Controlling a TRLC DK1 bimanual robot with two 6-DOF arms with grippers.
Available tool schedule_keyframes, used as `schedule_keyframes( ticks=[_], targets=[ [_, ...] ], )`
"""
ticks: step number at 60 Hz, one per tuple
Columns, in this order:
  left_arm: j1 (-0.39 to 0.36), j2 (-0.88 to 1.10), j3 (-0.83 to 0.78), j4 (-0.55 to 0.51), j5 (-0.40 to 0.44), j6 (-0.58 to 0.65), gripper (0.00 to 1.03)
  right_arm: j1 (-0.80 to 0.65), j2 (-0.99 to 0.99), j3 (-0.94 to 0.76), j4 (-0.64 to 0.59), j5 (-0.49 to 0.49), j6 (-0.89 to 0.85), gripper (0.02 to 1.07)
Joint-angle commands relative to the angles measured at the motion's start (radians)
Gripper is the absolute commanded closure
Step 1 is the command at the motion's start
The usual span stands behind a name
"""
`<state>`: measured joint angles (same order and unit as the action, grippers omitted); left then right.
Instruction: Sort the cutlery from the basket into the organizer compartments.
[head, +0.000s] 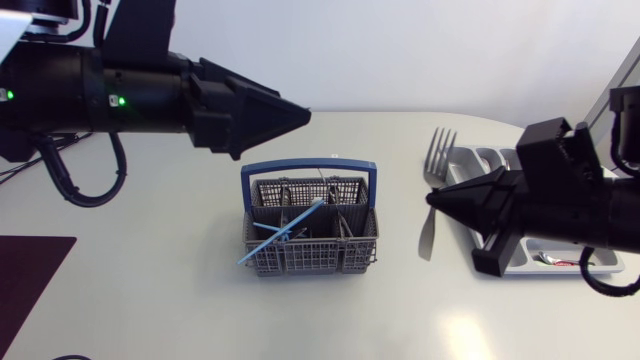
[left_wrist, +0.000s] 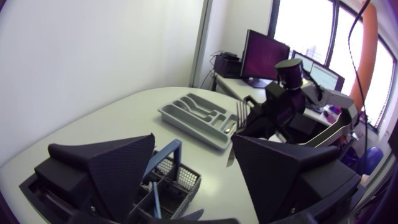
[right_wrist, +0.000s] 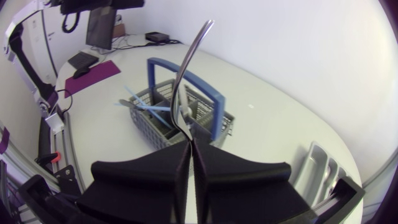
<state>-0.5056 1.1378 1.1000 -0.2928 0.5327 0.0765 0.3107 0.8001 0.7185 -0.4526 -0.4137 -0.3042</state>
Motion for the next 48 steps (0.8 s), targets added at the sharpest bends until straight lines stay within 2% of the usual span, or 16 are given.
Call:
schedule_keyframes(
  ticks=[1,7,12,15,20,21,37,38,48],
  targets=[
    [0.002,-0.036,-0.015,-0.037,-0.051,0.098,0.13,-0.108,-0.012,0.024,-0.008,0.038,-0.030,1.01],
    [-0.022,-0.076,-0.078,-0.058,-0.155,0.183,0.13,-0.232,0.024,0.039,0.003,0.070,-0.049,1.01],
    [-0.021,-0.102,-0.117,-0.066,-0.181,0.217,0.13,-0.329,0.063,0.047,0.038,0.079,-0.061,1.01],
    [-0.022,-0.121,-0.146,-0.077,-0.227,0.250,0.13,-0.398,0.096,0.053,0.071,0.087,-0.065,1.01],
    [-0.019,-0.145,-0.172,-0.091,-0.246,0.278,0.13,-0.472,0.169,0.073,0.124,0.136,-0.070,1.01],
    [-0.021,-0.158,-0.190,-0.095,-0.287,0.307,0.13,-0.489,0.200,0.081,0.146,0.162,-0.072,1.01],
    [-0.045,-0.250,-0.338,-0.091,-0.424,0.436,0.13,-0.585,0.539,0.236,0.299,0.363,-0.079,1.01],
    [-0.048,-0.263,-0.361,-0.089,-0.438,0.451,0.13,-0.593,0.611,0.269,0.330,0.420,-0.076,1.01],
    [-0.050,-0.297,-0.407,-0.089,-0.479,0.473,0.13,-0.604,0.835,0.404,0.351,0.535,-0.058,1.01]
  ],
)
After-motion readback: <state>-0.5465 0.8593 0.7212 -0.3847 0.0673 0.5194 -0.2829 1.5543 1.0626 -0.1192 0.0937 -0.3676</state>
